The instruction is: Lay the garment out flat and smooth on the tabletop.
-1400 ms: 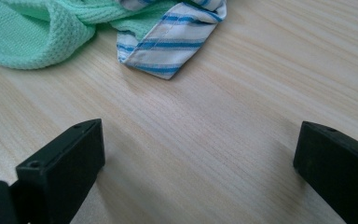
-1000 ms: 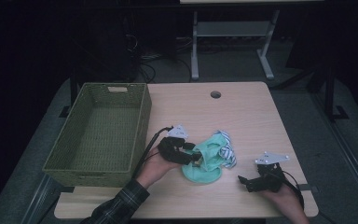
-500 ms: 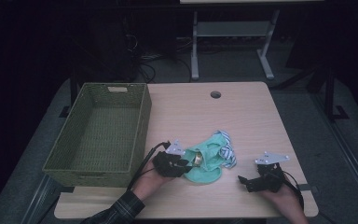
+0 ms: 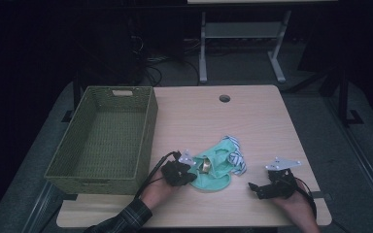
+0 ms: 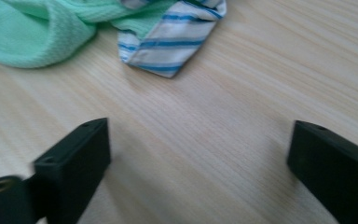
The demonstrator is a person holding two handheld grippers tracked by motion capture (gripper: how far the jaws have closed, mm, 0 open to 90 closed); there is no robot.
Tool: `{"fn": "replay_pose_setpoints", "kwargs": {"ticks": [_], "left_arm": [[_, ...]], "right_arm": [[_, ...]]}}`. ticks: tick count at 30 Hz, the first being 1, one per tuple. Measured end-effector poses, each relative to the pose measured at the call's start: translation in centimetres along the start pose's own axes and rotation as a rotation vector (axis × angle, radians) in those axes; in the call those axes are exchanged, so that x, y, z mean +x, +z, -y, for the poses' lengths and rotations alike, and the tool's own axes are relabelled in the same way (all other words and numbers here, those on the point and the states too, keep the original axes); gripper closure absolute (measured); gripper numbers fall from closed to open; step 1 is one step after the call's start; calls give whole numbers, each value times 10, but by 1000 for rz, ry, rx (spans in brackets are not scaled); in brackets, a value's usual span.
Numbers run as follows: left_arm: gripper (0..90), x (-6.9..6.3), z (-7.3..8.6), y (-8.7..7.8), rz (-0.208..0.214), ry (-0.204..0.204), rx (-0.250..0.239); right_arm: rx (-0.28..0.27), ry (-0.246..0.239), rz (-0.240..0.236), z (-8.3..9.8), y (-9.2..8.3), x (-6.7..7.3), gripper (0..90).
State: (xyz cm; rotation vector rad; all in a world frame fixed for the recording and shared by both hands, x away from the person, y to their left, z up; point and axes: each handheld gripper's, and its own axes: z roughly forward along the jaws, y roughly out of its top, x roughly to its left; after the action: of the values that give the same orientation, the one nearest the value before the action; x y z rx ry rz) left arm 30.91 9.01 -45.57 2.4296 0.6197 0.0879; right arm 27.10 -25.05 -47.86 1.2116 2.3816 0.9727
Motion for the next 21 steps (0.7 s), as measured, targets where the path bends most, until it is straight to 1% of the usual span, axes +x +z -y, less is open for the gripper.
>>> {"fn": "replay_pose_setpoints", "kwargs": {"ticks": [1, 2, 4, 5, 7, 8, 9, 11, 12, 14, 18, 21], "left_arm": [[897, 0, 0, 0, 3, 2, 0], [896, 1, 0, 0, 6, 4, 0], [897, 2, 0, 0, 14, 10, 6], [896, 3, 0, 0, 18, 4, 4], [897, 4, 0, 0, 26, -7, 0], [897, 4, 0, 0, 26, -7, -1], [897, 4, 0, 0, 25, -6, 0], [897, 3, -1, 0, 22, -2, 4], [897, 3, -1, 0, 21, -8, 2], [897, 3, -1, 0, 22, -6, 3], [897, 5, -1, 0, 31, 3, 13], [897, 6, -1, 0, 35, -2, 14]], "right_arm": [[-1, 2, -16, -1, -1, -1, 117], [-9, 7, -29, -2, -3, -1, 141], [-29, 20, -33, -4, -7, -3, 170], [-44, 23, -32, -6, -9, -5, 204], [-66, 28, -34, -9, -13, -7, 239], [-73, 37, -35, -12, -14, -7, 264], [-76, 39, -37, -13, -15, -8, 304], [-95, 41, -40, -17, -16, -9, 355], [-94, 38, -38, -19, -16, -9, 376], [-91, 35, -38, -23, -16, -9, 425], [-93, 28, -42, -31, -13, -9, 484], [-93, 24, -40, -40, -10, -9, 515]]}}
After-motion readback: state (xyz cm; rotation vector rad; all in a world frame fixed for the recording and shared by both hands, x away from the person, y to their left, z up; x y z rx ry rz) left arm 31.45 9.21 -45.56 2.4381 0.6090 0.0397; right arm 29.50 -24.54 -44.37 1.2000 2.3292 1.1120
